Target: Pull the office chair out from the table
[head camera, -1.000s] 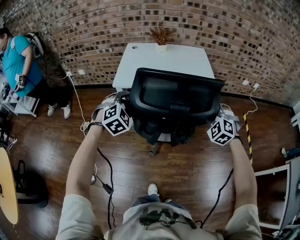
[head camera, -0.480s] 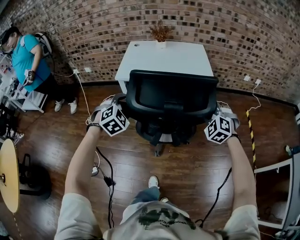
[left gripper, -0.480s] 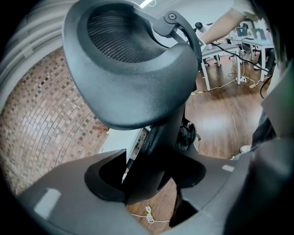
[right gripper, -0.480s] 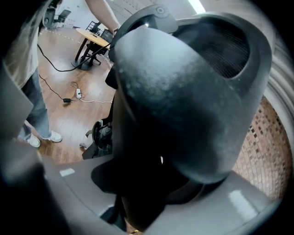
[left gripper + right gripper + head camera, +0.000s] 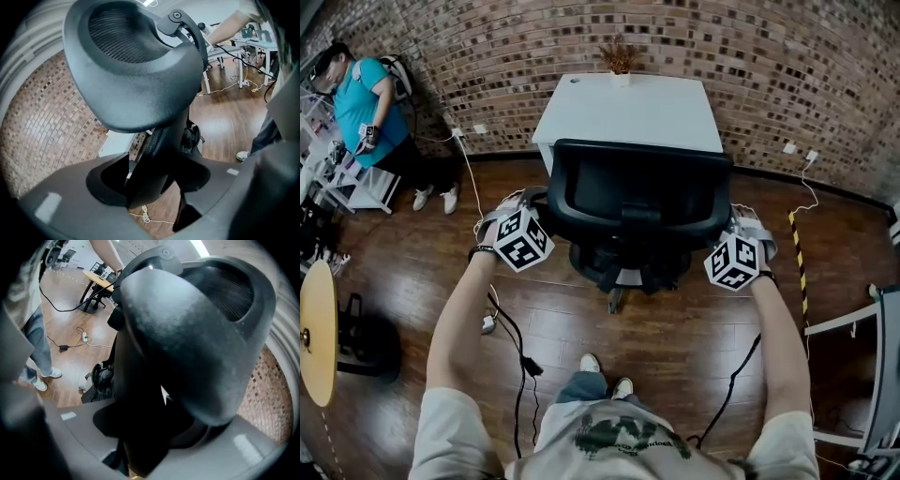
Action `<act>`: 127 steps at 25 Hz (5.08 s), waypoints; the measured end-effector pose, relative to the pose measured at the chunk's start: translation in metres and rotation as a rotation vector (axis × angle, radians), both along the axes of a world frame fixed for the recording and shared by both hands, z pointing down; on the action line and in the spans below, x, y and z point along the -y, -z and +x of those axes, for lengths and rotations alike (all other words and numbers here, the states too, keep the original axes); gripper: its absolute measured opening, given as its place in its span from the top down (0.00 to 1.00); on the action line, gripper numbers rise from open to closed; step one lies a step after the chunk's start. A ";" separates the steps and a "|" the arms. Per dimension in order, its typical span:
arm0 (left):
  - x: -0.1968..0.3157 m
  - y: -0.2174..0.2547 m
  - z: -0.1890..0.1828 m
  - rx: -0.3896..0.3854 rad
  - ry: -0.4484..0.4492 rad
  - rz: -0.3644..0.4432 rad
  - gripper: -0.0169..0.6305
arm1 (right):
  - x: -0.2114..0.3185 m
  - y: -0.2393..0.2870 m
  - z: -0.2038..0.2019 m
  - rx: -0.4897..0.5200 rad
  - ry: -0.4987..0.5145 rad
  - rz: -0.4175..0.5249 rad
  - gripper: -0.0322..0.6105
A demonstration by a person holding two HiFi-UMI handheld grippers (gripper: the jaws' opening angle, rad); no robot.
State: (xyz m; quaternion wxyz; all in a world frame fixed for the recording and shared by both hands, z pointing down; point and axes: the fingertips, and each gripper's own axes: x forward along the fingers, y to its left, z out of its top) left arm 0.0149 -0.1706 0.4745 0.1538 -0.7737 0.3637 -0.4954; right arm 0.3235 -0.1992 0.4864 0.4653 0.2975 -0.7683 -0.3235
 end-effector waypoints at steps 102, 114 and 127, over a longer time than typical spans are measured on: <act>-0.572 0.056 0.214 -0.768 0.019 0.228 0.89 | -0.599 0.087 -0.050 0.700 -0.023 0.138 0.75; -0.625 0.080 0.228 -1.020 0.113 0.229 0.95 | -0.652 0.109 -0.060 0.921 -0.013 0.102 0.95; -0.631 0.082 0.222 -1.094 0.135 0.247 0.95 | -0.657 0.104 -0.065 1.036 -0.042 0.038 0.95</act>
